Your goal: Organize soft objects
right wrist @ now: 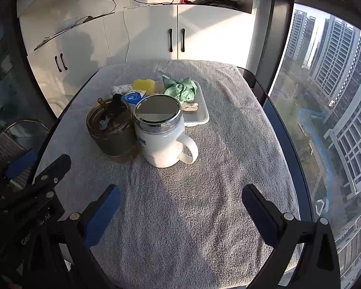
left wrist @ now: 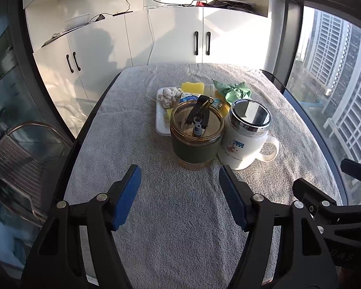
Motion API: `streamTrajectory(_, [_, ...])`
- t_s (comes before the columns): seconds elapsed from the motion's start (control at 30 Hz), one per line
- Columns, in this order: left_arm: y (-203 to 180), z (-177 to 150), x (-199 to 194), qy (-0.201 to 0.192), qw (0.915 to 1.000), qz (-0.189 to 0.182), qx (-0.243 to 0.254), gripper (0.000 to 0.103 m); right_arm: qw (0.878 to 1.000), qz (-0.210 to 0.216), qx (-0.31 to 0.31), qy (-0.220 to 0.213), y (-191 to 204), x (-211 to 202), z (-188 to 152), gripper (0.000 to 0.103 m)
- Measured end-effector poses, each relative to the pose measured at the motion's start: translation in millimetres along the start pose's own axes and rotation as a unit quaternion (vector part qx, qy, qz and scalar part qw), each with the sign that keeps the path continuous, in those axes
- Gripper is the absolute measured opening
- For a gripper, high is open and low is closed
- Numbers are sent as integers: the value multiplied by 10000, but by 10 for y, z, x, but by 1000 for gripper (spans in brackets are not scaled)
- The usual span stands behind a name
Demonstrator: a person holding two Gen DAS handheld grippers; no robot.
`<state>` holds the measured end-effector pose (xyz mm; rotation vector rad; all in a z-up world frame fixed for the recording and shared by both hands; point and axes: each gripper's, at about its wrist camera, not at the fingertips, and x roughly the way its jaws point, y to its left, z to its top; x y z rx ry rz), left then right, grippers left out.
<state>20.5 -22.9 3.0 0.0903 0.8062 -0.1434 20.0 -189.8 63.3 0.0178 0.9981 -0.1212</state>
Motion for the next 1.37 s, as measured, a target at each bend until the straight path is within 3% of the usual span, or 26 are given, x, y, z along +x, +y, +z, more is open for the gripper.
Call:
streamTrajectory(0.23, [32,-8,57,91,9999,-54,-77,66,10000,15,-7,-20,12,2,3,103])
streamTrajectory(0.33, [5,-9,74,121,9998,182,14,66,10000,-12,-57,-3,33,10,-1,103])
streamTrajectory(0.43, [-11,-8,74,76,9985,526,94,77,9999,-50,-91,1,51,21,-5,102])
streamTrajectory(0.67, [-6,11,24,-60,9973,721,93,79,10000,-24,-50,-42,34,2,-2,102])
streamTrajectory(0.8, [31,18,9,-82,9987,502,-81,79,10000,31,-10,-80,11,-19,2,102])
streamTrajectory(1.1, [-38,7,-15,-247,9970,739,24,79,10000,22,20,-95,-6,-18,3,102])
streamTrajectory(1.37, [-25,13,-9,-211,9979,607,-53,79,9999,27,20,-108,-9,-28,1,102])
